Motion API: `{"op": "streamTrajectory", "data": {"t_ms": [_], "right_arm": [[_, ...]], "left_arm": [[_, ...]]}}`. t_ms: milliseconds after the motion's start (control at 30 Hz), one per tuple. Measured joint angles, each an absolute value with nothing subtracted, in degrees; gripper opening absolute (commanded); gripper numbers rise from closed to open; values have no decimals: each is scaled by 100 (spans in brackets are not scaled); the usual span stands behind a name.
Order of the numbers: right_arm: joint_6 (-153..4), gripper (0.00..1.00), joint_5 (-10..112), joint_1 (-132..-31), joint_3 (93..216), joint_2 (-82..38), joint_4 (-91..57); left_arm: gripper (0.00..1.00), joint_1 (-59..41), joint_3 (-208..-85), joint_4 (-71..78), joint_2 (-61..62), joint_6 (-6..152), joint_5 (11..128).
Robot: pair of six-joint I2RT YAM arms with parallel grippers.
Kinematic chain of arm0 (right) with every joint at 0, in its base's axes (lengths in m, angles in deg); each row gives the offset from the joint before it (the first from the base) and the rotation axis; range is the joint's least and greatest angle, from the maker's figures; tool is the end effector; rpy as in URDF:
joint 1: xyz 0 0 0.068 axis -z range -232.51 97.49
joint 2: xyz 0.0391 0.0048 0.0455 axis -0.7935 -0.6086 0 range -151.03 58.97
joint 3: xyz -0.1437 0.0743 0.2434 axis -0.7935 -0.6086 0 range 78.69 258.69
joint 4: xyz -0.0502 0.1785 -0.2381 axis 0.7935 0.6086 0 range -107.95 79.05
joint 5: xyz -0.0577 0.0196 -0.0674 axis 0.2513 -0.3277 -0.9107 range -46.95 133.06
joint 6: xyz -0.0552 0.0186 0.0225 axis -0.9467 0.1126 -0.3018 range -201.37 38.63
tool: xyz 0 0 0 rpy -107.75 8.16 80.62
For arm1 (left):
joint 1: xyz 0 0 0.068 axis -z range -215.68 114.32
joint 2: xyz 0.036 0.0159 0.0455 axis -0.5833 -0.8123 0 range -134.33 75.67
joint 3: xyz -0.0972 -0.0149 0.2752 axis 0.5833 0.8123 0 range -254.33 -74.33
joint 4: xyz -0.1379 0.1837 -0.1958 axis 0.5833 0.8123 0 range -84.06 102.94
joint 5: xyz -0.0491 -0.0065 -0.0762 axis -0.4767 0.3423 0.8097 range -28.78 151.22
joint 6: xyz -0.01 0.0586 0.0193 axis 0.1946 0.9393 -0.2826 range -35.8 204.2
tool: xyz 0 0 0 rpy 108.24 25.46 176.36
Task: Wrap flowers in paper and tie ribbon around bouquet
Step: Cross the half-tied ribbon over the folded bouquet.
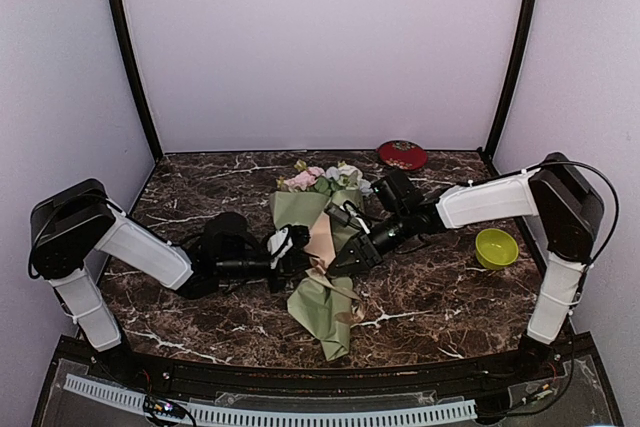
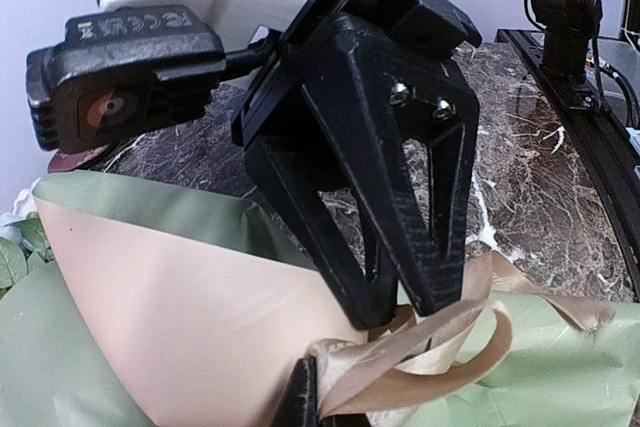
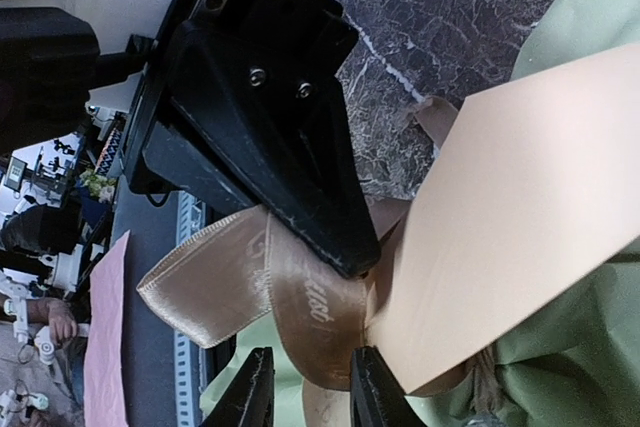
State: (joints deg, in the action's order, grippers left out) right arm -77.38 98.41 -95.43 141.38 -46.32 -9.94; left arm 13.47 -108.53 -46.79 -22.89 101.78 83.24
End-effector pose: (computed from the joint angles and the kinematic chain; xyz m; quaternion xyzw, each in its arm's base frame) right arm 0.2746 0.3088 0.1589 -0.4255 0.7339 0.5200 0.0998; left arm 0.2197 -0.2814 0.1372 0.5192 0.5691 -0.3112 0.5565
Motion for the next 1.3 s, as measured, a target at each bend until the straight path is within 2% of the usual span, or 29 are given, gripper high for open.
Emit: {"op": "streamTrajectory", "data": {"t_ms": [200,333,467,633,733,833,1000,1300], "right_arm": [[-7399,27,9456,-9609,14027,-4630,-1470],[-7307,9,9371,-9635,14027,-4630,-1551],[-7366,0,9358,-9668,14029,-4632,-1512],[-7475,0,9380,-9676,14033,-4630,-1350],[-7545,0,9377,-9676,14057,-4626,-1241],[-7639,0,9377,-9676,14099,-4624,-1108],[-7768,0,9377,-9676,14180,-4624,-915],[-8004,0,9476,-9676,14309,-4624,-572]], "left_arm": [[0,1281,-10798,-4766,-2289,10058,8355],[1,1257,-10792,-4829,-2291,9975,8435],[15,1242,-10792,-4840,-2291,9890,8488],[25,1226,-10794,-4556,-2289,9918,8674],[33,1174,-10833,-4141,-2276,9984,8838],[36,1038,-10949,-3730,-2228,10030,9098],[31,905,-11244,-3181,-2186,10178,9382],[9,907,-11288,-3136,-2186,10336,9349]]}}
